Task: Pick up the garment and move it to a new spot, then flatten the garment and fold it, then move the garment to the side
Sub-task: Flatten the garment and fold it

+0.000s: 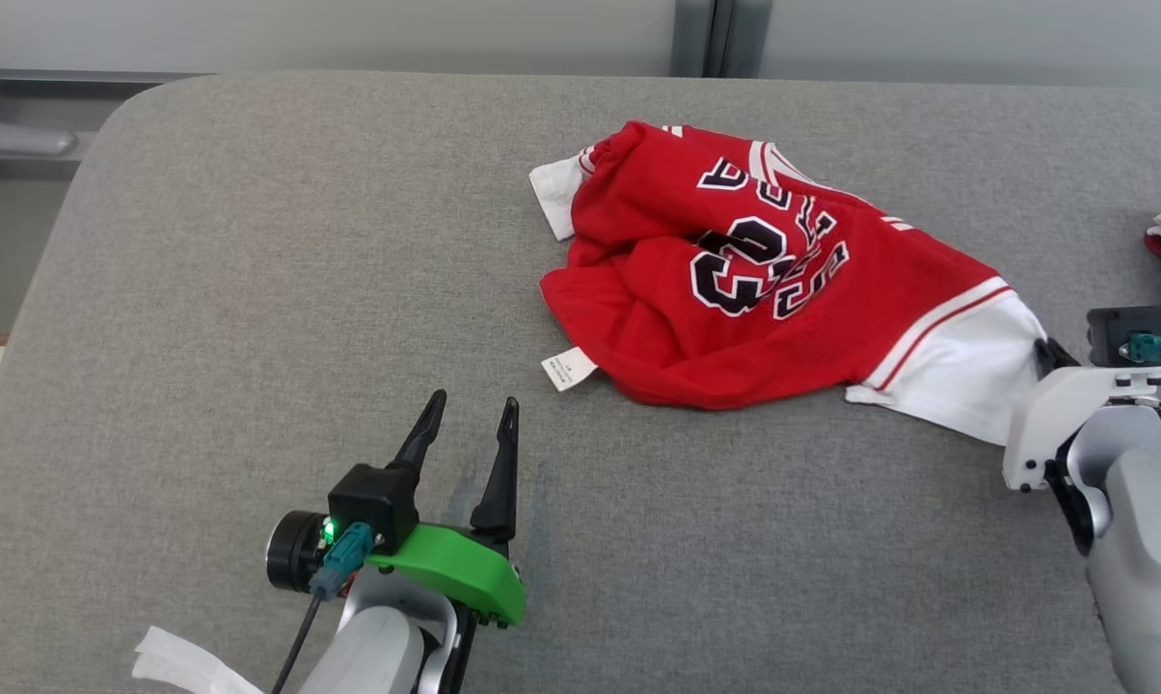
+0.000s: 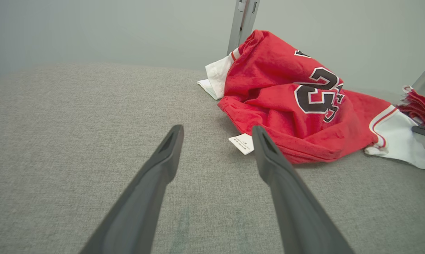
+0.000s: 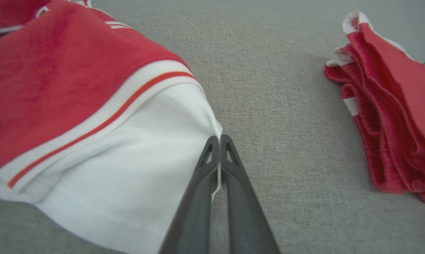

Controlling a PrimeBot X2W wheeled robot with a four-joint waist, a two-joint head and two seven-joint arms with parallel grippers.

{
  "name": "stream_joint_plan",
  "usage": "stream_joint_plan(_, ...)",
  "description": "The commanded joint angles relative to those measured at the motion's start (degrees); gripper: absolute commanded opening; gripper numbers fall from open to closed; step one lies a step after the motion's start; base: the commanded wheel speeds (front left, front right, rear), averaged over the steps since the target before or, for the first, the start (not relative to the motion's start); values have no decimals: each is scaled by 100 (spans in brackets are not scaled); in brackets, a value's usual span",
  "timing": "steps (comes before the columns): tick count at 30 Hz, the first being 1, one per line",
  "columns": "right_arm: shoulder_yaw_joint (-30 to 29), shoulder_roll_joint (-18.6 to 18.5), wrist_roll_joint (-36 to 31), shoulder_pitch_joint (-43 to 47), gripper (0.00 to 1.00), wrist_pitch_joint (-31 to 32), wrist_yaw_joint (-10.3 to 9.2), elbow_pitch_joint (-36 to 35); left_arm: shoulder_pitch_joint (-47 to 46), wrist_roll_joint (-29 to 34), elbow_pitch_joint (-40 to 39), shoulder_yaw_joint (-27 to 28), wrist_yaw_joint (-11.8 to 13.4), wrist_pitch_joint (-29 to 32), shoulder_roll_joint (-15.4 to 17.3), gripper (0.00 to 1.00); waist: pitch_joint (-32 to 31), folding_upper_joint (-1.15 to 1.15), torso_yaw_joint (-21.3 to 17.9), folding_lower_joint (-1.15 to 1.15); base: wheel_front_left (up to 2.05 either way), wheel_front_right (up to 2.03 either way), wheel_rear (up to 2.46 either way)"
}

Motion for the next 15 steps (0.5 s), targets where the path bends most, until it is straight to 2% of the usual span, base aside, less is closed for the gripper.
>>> stream_joint_plan(1,-7,-130,47,135,0,49,-13,-149,75,56,-13,15,-37,-18,35,100,36,0,-30,0,0,0,0)
stream_joint_plan(3,19,-155,79,255,0,107,-12,-346,76,46,-15,19,-35,-18,49,100,58,0,-63,0,0,0,0)
stream_joint_plan(5,-43,-204,35,348,48,123,-12,-538,87,48,2,11,-40,-18,65,100,66,0,-99,0,0,0,0)
stream_joint_plan(6,-75,-210,-13,406,100,100,-13,-649,89,55,8,7,-41,-18,63,100,62,0,-113,0,0,0,0)
stream_joint_plan(15,-470,255,-484,820,100,-321,-12,-1653,93,84,-43,23,-44,-18,64,100,-161,0,-245,0,0,0,0)
